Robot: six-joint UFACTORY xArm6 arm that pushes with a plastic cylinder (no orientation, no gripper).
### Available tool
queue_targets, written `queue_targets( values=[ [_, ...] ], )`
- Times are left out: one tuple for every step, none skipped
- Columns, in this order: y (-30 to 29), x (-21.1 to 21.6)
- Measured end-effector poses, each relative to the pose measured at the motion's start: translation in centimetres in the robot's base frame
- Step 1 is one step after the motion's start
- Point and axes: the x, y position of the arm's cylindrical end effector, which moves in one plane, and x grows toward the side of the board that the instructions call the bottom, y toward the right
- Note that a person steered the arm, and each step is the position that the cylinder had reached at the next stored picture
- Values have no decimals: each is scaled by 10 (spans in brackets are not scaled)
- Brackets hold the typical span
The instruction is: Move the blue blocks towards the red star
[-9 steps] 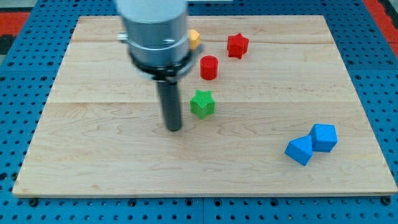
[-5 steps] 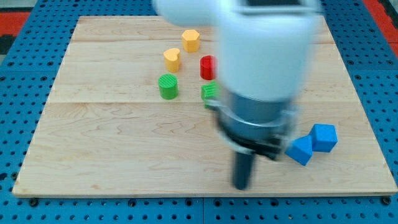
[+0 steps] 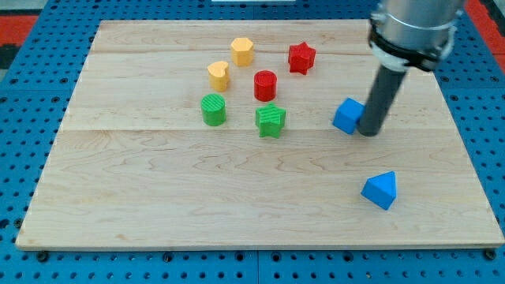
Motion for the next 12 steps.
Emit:
queue_targets(
  values=[
    [-24, 2],
    [-64, -14],
    [-66, -29],
    [-28, -42],
    [-16, -38],
    [73, 34],
    [85, 131],
    [6, 142],
    [-24, 105],
    [-24, 61],
    [0, 57],
    [1, 42]
  ],
)
